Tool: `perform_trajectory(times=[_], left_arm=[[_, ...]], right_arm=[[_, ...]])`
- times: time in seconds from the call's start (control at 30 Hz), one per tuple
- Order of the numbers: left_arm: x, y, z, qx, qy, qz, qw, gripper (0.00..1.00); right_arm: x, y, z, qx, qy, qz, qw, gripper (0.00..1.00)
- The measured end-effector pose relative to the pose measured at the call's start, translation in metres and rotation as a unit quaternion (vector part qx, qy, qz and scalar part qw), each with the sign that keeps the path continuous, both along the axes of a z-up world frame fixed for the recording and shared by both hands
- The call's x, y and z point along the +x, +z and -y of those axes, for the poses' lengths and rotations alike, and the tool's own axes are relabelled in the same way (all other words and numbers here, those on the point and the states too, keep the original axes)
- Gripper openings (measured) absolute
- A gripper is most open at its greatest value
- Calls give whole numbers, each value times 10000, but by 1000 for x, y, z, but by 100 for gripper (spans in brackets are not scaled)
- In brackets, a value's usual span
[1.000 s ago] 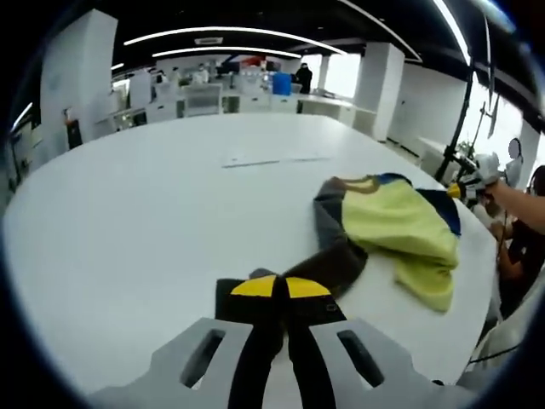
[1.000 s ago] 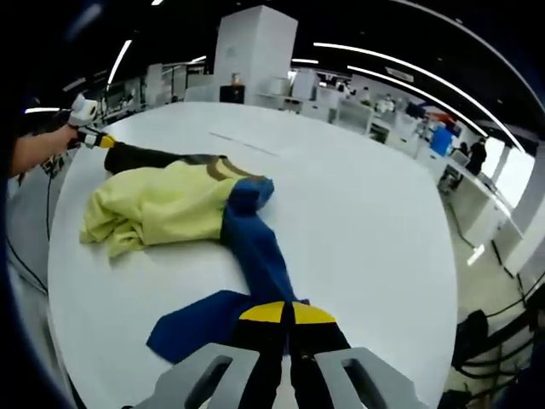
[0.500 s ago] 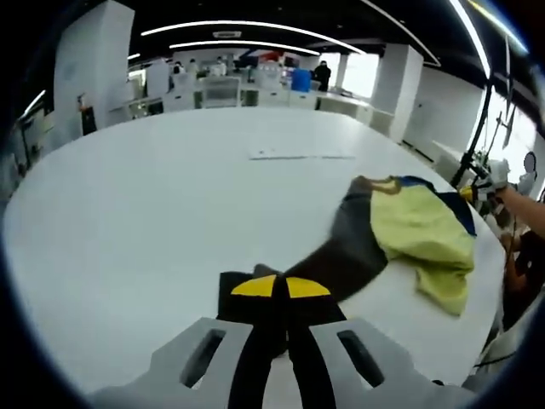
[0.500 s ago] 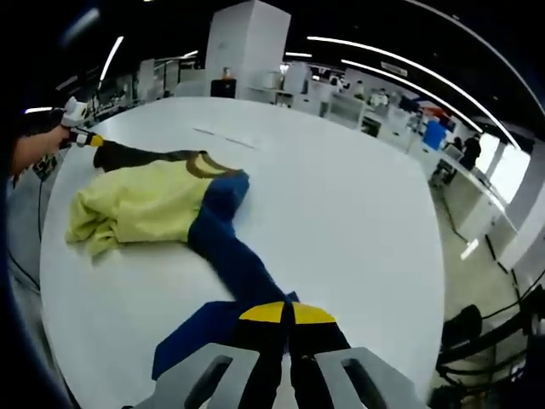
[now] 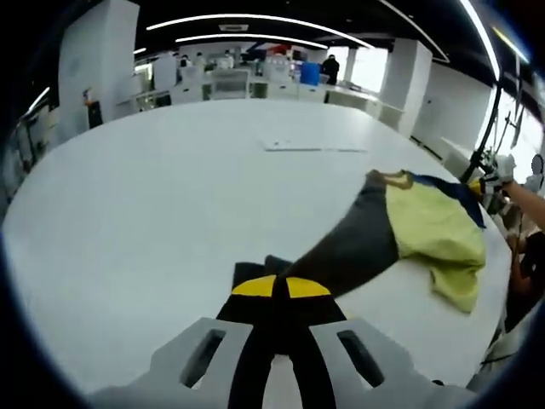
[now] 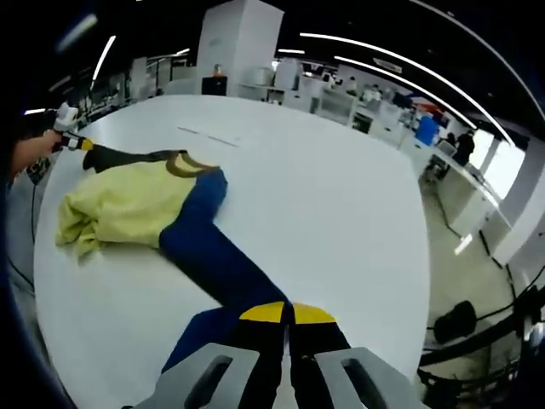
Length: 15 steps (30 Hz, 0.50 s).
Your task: Fold the garment on the visible template until the final outline fits inside the template.
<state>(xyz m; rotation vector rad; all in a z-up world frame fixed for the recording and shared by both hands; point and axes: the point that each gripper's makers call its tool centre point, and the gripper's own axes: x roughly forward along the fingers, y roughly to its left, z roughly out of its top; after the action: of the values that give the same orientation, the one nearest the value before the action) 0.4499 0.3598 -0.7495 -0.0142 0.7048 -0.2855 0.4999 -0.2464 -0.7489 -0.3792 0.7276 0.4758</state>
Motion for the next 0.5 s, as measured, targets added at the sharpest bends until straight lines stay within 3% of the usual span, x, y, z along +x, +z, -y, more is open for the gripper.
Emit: perform_trajectory(times=[0.5], left_arm=[[3, -7, -13, -42, 246, -94, 9996, 0]], right_arm=[[11, -2, 20, -236, -65, -89, 9997, 0]])
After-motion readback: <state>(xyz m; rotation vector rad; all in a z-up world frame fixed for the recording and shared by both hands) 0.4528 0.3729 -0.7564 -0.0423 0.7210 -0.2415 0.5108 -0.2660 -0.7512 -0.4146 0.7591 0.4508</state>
